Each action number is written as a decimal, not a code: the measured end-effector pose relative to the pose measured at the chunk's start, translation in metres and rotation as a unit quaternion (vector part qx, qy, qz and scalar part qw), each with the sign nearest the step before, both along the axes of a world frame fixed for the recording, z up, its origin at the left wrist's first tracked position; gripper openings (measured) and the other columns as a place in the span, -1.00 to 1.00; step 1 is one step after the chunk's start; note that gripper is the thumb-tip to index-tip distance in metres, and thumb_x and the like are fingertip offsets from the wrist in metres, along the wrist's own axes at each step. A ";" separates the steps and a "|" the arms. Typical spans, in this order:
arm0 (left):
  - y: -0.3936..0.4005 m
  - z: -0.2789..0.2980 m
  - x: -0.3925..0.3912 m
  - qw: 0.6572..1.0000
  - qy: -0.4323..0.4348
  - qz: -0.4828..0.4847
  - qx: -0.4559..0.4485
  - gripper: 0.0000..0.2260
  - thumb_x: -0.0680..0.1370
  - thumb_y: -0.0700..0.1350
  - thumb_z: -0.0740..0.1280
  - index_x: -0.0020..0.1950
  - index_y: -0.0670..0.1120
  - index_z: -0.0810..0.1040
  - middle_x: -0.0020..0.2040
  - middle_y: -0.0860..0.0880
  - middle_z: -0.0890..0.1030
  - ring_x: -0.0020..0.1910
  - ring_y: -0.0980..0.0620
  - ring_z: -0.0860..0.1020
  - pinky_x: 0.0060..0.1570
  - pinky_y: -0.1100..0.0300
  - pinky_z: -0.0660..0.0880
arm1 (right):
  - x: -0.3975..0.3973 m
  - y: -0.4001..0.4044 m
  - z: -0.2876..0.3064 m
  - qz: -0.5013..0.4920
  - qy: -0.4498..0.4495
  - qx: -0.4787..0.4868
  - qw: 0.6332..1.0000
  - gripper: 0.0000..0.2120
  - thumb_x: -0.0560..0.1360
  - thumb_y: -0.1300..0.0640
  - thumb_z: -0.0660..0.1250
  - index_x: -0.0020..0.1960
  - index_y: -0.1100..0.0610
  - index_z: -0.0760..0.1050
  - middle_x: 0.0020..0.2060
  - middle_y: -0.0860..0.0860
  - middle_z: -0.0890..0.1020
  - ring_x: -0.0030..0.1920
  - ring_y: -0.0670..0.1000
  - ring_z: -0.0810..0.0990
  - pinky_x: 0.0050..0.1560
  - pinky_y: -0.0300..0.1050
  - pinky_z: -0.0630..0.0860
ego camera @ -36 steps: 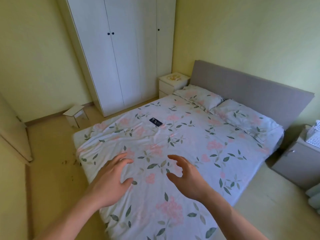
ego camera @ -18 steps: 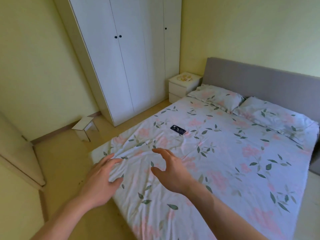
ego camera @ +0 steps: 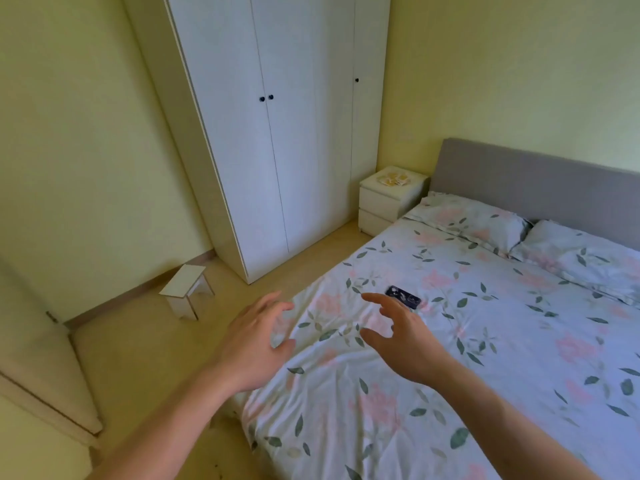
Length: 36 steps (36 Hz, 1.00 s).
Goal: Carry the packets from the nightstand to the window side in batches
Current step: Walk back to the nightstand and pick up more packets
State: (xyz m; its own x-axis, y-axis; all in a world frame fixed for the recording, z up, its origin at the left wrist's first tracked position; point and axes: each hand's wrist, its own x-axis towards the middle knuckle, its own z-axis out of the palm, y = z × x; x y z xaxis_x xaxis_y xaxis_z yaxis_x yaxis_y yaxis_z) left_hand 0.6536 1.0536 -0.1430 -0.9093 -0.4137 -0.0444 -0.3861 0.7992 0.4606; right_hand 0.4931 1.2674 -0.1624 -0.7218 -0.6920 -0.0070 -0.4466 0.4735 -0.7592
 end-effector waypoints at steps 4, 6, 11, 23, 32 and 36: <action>-0.072 0.000 -0.025 1.000 -0.001 0.003 -0.009 -0.47 0.60 0.11 0.33 0.54 0.14 0.26 0.61 0.20 0.05 0.58 0.14 0.10 0.55 0.10 0.12 | -0.030 -0.084 -0.002 0.007 0.007 -0.004 1.000 -0.48 0.58 0.00 0.37 0.49 -0.16 0.32 0.45 -0.13 0.39 0.45 -0.06 0.38 0.43 -0.06 0.38; -0.112 0.000 -0.032 1.000 -0.011 0.016 -0.014 -0.46 0.60 0.11 0.33 0.55 0.14 0.25 0.61 0.20 0.03 0.58 0.14 0.09 0.56 0.09 0.10 | -0.043 -0.133 -0.002 0.021 0.000 -0.008 1.000 -0.48 0.58 0.00 0.36 0.50 -0.15 0.32 0.45 -0.11 0.39 0.44 -0.07 0.38 0.39 -0.11 0.38; -0.219 0.009 -0.039 0.998 -0.006 0.051 -0.022 -0.47 0.58 0.11 0.36 0.51 0.19 0.28 0.59 0.23 0.07 0.57 0.12 0.14 0.55 0.06 0.14 | -0.056 -0.260 0.009 0.073 -0.009 -0.012 0.997 -0.48 0.60 0.02 0.34 0.52 -0.08 0.30 0.44 -0.11 0.38 0.35 -0.08 0.45 0.26 -0.27 0.32; -0.467 -0.009 -0.053 0.996 0.019 0.084 -0.013 -0.51 0.55 0.08 0.39 0.46 0.18 0.35 0.55 0.25 0.17 0.49 0.14 0.26 0.46 0.10 0.27 | -0.085 -0.505 -0.002 0.092 -0.016 0.012 0.996 -0.45 0.58 -0.01 0.34 0.53 -0.14 0.27 0.47 -0.18 0.36 0.23 -0.19 0.44 0.17 -0.32 0.35; -0.635 -0.018 -0.093 1.000 -0.009 0.008 0.003 -0.53 0.58 0.03 0.36 0.47 0.19 0.33 0.55 0.24 0.15 0.52 0.11 0.23 0.47 0.07 0.29 | -0.095 -0.643 -0.028 0.009 -0.032 0.029 0.999 -0.45 0.58 -0.02 0.35 0.52 -0.18 0.26 0.47 -0.17 0.36 0.17 -0.22 0.45 0.00 -0.39 0.39; -0.674 -0.017 -0.128 0.999 -0.021 -0.038 0.014 -0.51 0.59 0.01 0.34 0.50 0.16 0.31 0.57 0.23 0.12 0.55 0.11 0.16 0.51 0.09 0.21 | -0.109 -0.673 -0.029 -0.039 -0.042 0.039 0.998 -0.47 0.59 -0.03 0.35 0.51 -0.19 0.27 0.45 -0.17 0.37 0.04 -0.16 0.56 -0.15 -0.41 0.42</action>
State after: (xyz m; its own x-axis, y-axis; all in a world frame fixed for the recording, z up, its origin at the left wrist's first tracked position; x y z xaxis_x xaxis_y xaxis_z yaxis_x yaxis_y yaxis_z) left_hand 0.5258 0.3792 -0.1603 -0.9355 -0.3408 -0.0937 -0.3435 0.8145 0.4676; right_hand 0.3842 0.5941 -0.1912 -0.7679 -0.6291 -0.1208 -0.3429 0.5631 -0.7519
